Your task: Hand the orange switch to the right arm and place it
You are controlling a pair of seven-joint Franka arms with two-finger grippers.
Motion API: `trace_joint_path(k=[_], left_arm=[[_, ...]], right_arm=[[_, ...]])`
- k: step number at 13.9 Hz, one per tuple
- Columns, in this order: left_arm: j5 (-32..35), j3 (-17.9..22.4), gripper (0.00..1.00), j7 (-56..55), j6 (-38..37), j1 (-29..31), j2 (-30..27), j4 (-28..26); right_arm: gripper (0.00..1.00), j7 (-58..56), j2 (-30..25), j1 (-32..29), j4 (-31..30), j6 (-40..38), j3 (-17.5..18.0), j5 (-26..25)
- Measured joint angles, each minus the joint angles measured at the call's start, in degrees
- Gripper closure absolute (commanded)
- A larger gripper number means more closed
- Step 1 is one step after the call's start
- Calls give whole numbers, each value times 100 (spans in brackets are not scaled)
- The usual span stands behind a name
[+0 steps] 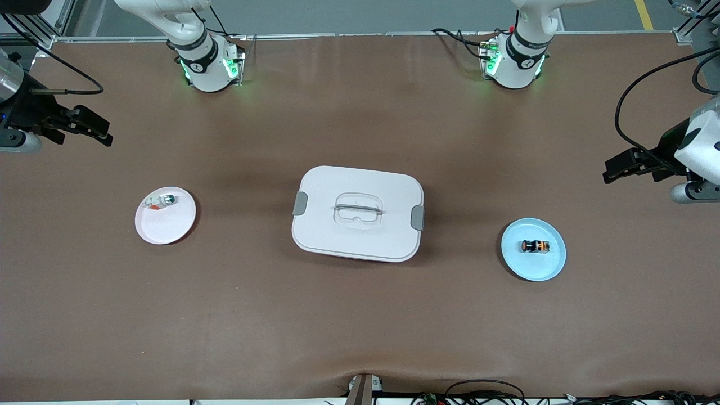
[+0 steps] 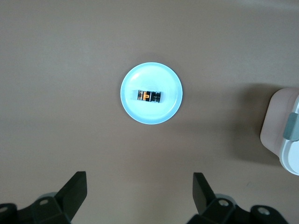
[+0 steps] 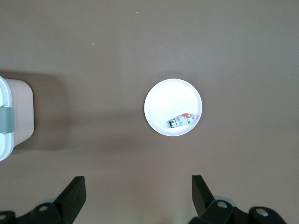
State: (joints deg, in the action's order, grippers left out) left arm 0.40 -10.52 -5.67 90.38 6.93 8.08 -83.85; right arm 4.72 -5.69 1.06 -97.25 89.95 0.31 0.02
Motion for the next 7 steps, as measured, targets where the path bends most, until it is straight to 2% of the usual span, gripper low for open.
trace_joint_path(k=[7], left_arm=[[0, 7, 0, 116, 0, 53, 2, 0]], right_arm=[[0, 1, 0, 0, 0, -1, 0, 0]])
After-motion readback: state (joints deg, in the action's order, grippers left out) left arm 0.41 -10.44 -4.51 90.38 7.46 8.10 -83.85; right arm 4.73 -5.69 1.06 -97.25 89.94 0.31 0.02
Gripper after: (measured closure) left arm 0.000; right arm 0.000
